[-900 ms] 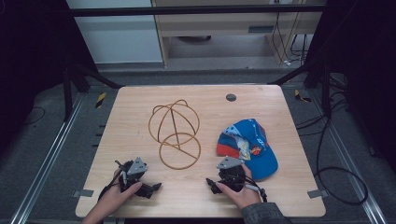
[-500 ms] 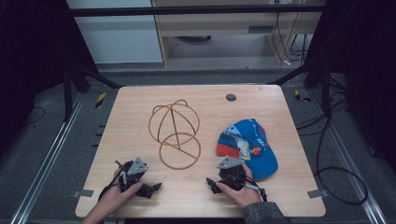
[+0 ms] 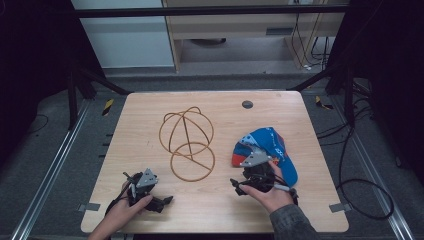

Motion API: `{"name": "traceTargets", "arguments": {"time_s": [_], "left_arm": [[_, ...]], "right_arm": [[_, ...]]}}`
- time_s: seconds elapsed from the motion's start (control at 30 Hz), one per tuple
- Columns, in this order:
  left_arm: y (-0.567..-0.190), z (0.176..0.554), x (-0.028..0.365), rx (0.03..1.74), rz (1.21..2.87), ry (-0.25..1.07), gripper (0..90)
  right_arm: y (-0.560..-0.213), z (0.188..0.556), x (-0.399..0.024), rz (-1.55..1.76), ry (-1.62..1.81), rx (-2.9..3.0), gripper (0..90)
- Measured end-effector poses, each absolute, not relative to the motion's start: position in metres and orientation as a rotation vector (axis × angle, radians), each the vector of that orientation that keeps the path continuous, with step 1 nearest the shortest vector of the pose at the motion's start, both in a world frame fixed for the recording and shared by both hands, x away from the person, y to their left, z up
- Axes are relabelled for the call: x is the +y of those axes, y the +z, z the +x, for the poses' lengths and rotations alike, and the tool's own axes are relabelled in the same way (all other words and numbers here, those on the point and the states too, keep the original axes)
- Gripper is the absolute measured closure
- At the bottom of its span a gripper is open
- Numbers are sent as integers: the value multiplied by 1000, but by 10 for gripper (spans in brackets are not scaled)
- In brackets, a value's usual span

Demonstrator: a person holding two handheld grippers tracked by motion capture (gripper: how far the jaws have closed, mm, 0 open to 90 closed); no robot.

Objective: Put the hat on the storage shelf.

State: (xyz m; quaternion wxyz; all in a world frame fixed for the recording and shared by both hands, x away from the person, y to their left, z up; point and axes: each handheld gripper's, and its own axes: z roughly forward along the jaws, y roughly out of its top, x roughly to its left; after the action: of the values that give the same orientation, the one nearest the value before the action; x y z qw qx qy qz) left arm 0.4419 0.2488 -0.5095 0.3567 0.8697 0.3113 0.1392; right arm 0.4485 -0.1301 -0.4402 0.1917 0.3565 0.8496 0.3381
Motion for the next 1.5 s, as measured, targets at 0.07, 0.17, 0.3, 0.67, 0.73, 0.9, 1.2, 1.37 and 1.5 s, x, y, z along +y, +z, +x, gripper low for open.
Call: {"name": "traceTargets", "arguments": {"time_s": [0.07,0.17,0.3,0.67,0.73,0.9,1.2,1.37,1.5], "left_arm": [[-509,442,249,804,2246,360,0],[-509,442,249,804,2245,360,0],[-510,442,248,807,2241,359,0],[-510,442,249,803,2243,357,0],[-510,442,249,803,2243,357,0],[-509,442,249,801,2246,357,0],[-510,442,249,802,2244,357,0],[-510,442,249,802,2245,357,0],[-510,442,249,800,2245,357,0]], "right_arm": [[-436,450,-134,1007,940,2393,170],[-424,454,-145,1024,893,2403,183],[-411,463,-161,1062,821,2409,196],[-379,508,-204,1264,743,2342,228],[-380,511,-206,1278,753,2345,249],[-387,521,-209,1334,748,2351,325],[-408,527,-204,1413,712,2351,381],[-419,531,-203,1452,686,2354,381],[-423,534,-199,1451,657,2380,564]]}}
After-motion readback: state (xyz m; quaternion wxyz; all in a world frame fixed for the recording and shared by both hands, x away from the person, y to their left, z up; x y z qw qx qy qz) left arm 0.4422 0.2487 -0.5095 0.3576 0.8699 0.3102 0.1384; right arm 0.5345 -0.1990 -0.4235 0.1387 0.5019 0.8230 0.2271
